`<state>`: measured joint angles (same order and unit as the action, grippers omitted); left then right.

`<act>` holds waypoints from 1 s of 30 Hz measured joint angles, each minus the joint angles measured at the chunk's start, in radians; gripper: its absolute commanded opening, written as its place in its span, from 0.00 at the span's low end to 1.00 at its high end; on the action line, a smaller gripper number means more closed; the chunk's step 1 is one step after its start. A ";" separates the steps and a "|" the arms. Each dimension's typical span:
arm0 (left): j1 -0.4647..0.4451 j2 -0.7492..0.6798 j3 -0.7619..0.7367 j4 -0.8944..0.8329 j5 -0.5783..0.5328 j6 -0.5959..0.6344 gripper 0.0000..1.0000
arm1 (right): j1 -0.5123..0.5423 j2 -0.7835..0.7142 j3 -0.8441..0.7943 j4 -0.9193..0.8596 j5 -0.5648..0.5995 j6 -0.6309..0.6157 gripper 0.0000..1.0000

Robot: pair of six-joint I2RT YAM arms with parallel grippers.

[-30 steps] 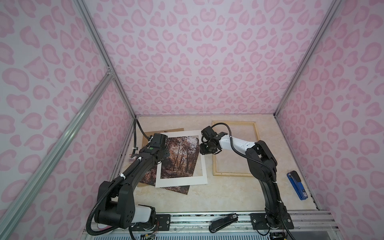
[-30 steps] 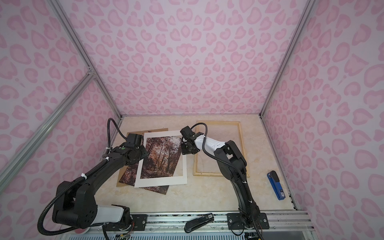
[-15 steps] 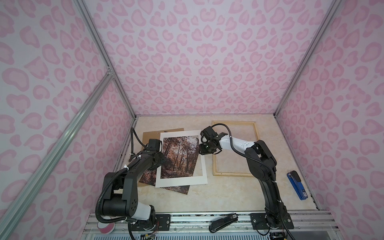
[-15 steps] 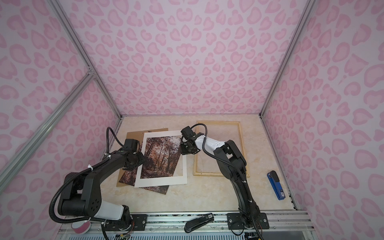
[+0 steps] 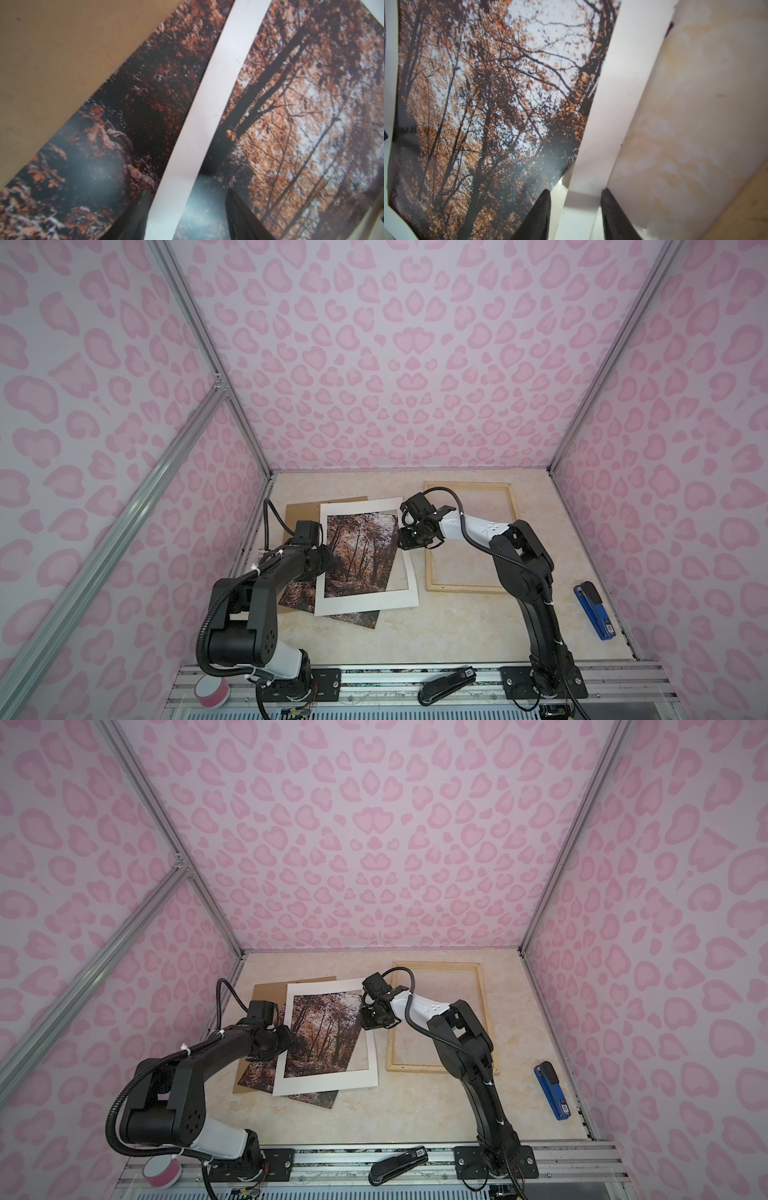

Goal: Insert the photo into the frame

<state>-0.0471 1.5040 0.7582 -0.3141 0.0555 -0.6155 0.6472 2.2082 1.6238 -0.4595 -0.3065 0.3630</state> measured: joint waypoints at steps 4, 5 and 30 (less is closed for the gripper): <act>0.000 -0.042 -0.004 0.002 0.062 0.016 0.58 | 0.000 0.006 0.002 0.020 -0.005 0.000 0.42; 0.000 -0.052 -0.005 0.002 0.075 0.019 0.58 | 0.000 0.006 0.002 0.022 -0.007 0.000 0.42; -0.001 -0.294 -0.012 -0.004 0.233 0.013 0.46 | 0.007 0.002 -0.010 0.048 0.000 0.003 0.43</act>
<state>-0.0479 1.2095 0.7460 -0.3183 0.2882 -0.6025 0.6544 2.2097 1.6135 -0.4110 -0.3069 0.3660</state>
